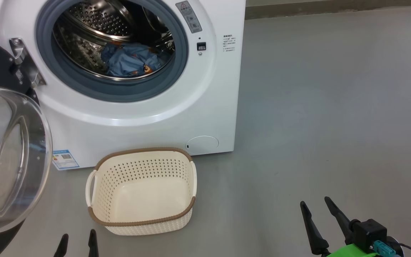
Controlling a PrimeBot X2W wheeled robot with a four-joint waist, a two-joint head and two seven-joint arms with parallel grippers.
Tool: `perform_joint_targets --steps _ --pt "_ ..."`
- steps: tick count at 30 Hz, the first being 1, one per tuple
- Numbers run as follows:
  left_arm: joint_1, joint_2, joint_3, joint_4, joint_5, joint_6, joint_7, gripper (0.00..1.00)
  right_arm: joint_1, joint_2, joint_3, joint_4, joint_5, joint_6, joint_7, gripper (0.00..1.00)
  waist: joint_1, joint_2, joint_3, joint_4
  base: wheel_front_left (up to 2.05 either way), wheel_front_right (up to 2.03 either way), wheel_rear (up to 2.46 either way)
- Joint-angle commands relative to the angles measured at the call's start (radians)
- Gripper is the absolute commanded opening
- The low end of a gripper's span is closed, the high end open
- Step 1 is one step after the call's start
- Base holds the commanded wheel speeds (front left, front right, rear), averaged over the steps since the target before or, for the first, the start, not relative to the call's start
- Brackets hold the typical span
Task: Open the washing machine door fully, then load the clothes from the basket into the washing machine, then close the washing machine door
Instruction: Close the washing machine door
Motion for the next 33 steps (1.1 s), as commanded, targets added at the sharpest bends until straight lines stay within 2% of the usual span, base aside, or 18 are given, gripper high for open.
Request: perform_joint_targets --steps 1,7,15,33 --pt "-0.02 0.008 0.032 -0.024 0.011 0.002 -0.006 1.0 -0.035 -0.002 0.028 -0.025 -0.01 0.003 -0.005 1.0 0.0 0.0 0.0 0.003 0.0 0.0 0.0" --pt "-0.021 0.008 0.032 -0.021 0.013 0.0 -0.006 1.0 -0.033 -0.002 0.026 -0.023 -0.011 0.003 -0.005 1.0 0.0 0.0 0.0 0.029 0.0 0.0 0.0" --pt "-0.024 0.008 0.031 -0.019 0.013 0.006 -0.006 1.0 -0.037 -0.002 0.033 -0.025 -0.007 0.003 -0.005 1.0 0.0 0.0 -0.01 0.107 0.0 0.0 0.0" --pt "-0.001 0.008 0.038 -0.023 0.022 0.026 -0.006 1.0 -0.036 -0.002 0.059 -0.01 0.011 0.003 -0.005 1.0 0.0 0.0 -0.051 0.427 0.0 0.0 0.0"
